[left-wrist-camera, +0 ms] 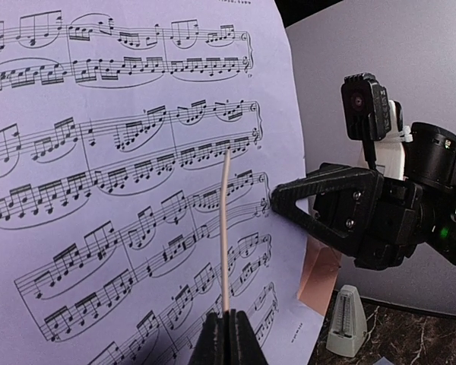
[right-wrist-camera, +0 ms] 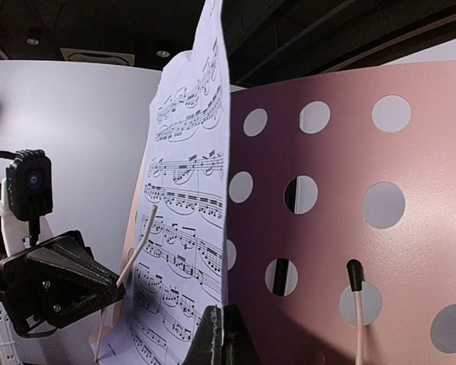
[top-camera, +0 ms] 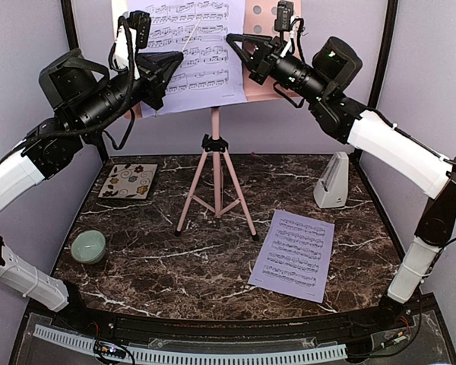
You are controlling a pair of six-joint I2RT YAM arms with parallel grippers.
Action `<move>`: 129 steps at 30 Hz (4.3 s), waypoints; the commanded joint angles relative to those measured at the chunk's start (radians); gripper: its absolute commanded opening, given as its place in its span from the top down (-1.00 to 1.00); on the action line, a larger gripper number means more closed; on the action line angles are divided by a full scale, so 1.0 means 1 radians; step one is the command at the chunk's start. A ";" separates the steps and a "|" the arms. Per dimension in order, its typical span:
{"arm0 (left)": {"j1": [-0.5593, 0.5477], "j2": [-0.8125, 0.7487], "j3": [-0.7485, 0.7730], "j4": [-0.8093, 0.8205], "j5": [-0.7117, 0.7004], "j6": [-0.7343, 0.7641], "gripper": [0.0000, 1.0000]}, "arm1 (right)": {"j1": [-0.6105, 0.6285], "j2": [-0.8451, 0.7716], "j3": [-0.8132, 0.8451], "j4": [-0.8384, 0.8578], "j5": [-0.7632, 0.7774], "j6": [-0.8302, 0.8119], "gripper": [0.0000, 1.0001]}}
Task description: Set up the instrument practice props
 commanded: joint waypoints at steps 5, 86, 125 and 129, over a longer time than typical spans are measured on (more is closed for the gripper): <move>-0.002 -0.003 0.034 0.056 0.051 0.012 1.00 | 0.012 -0.014 -0.018 0.137 0.044 0.015 1.00; 0.046 -0.285 -0.010 -0.474 -0.288 -0.192 0.09 | 0.015 0.141 0.193 -0.060 -0.065 -0.259 1.00; 0.108 -0.312 -0.184 -0.360 -0.120 -0.332 1.00 | 0.021 0.143 0.187 -0.027 -0.003 -0.233 1.00; 0.108 -0.330 -0.219 -0.351 -0.148 -0.340 1.00 | 0.027 0.155 0.205 -0.030 0.012 -0.240 1.00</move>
